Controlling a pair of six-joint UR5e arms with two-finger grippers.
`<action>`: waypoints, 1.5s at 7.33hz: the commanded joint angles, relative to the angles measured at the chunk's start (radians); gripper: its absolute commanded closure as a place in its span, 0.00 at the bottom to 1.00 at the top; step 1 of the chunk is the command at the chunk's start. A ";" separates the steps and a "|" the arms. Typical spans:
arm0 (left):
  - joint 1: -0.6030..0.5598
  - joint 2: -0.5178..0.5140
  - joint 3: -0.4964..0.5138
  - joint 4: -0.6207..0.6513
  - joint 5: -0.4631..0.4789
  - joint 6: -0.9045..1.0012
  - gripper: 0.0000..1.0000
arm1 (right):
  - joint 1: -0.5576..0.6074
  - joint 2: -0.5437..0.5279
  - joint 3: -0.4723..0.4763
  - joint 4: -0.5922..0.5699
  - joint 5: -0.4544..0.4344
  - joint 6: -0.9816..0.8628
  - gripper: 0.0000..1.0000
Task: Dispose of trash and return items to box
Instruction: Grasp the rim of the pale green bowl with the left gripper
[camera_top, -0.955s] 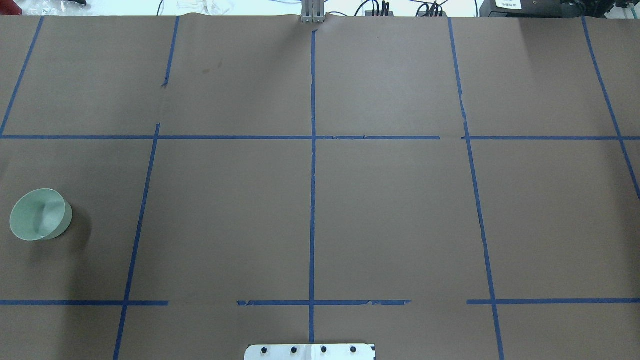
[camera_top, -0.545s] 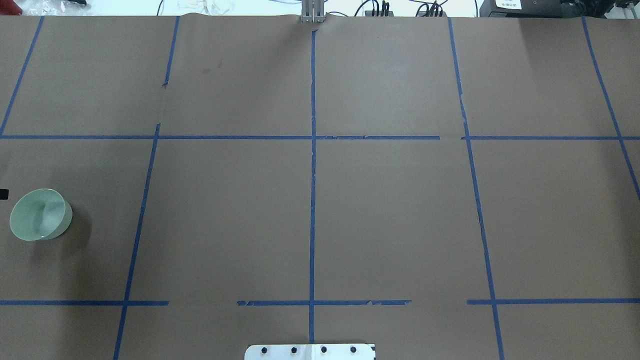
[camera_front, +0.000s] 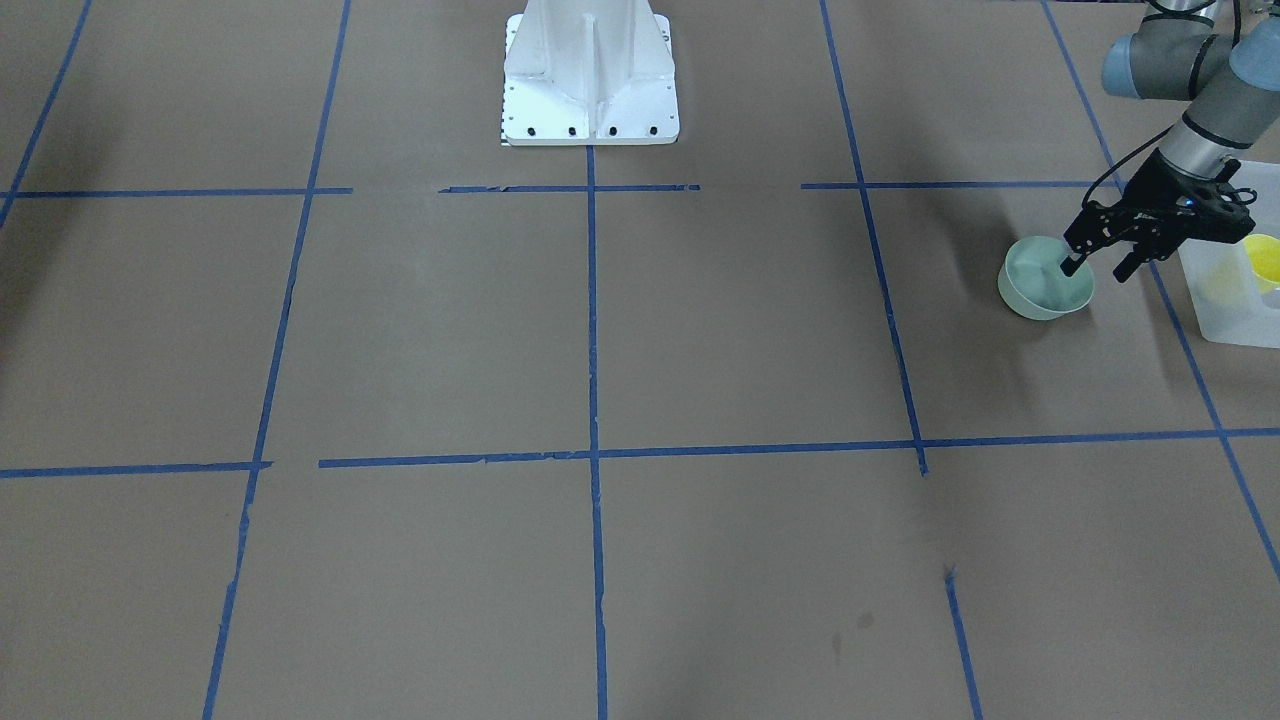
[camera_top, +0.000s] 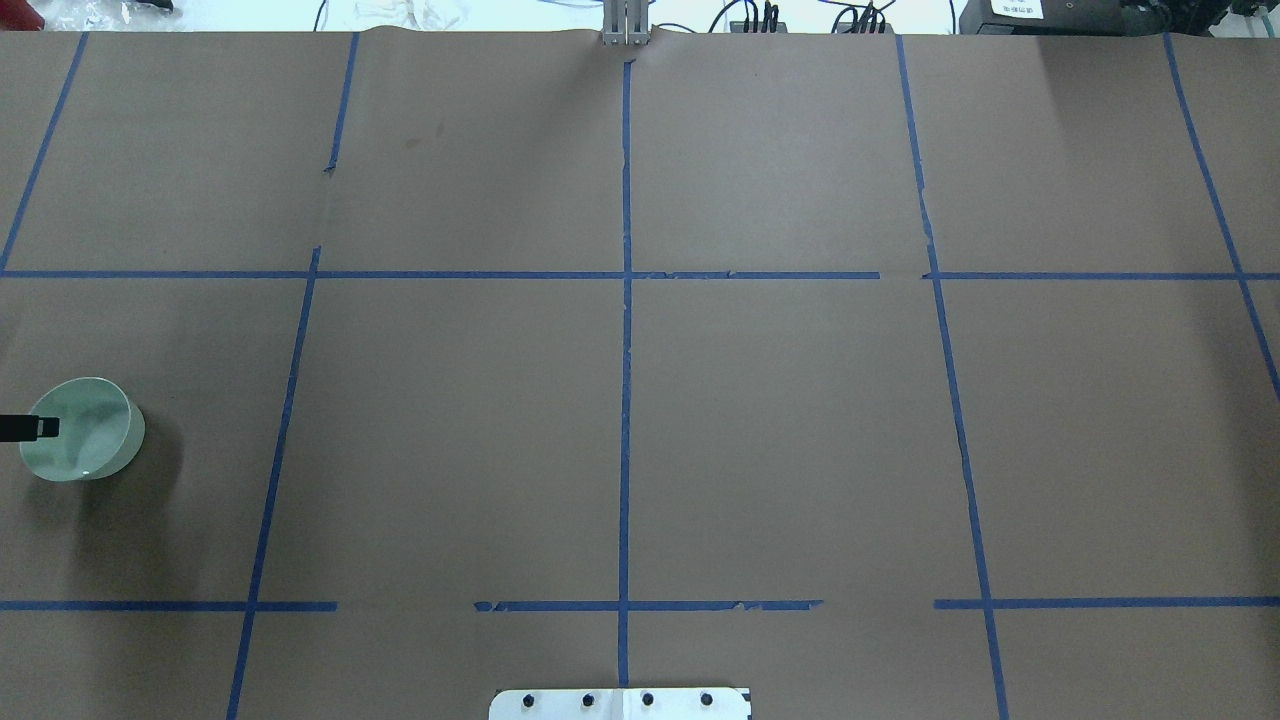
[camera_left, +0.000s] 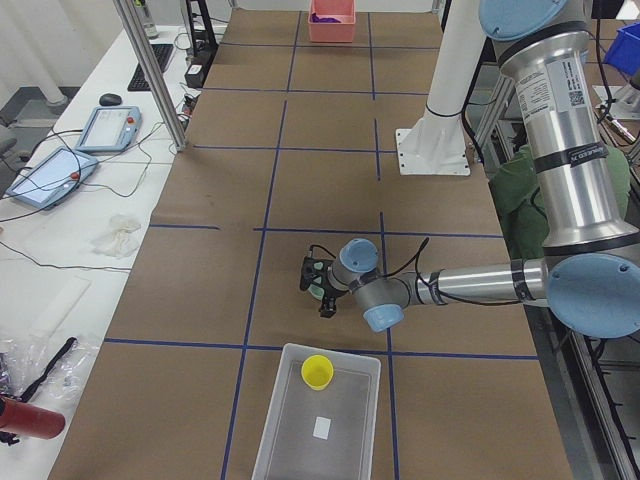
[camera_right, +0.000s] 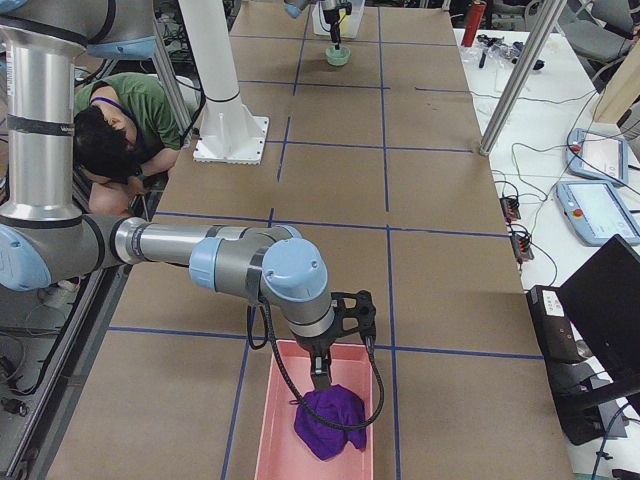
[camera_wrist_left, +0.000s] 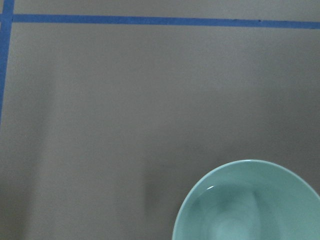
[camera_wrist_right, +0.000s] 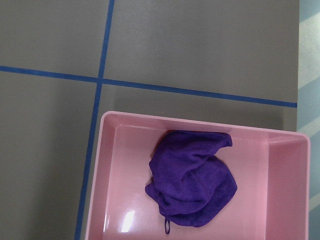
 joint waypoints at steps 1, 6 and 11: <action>0.004 -0.004 0.009 -0.007 -0.001 -0.007 0.84 | -0.029 -0.002 0.037 -0.005 0.052 0.088 0.00; -0.011 -0.008 -0.058 0.014 -0.207 -0.027 1.00 | -0.160 -0.002 0.066 0.001 0.048 0.208 0.00; -0.178 -0.016 -0.137 0.190 -0.369 0.095 1.00 | -0.281 -0.031 0.028 0.127 -0.015 0.275 0.00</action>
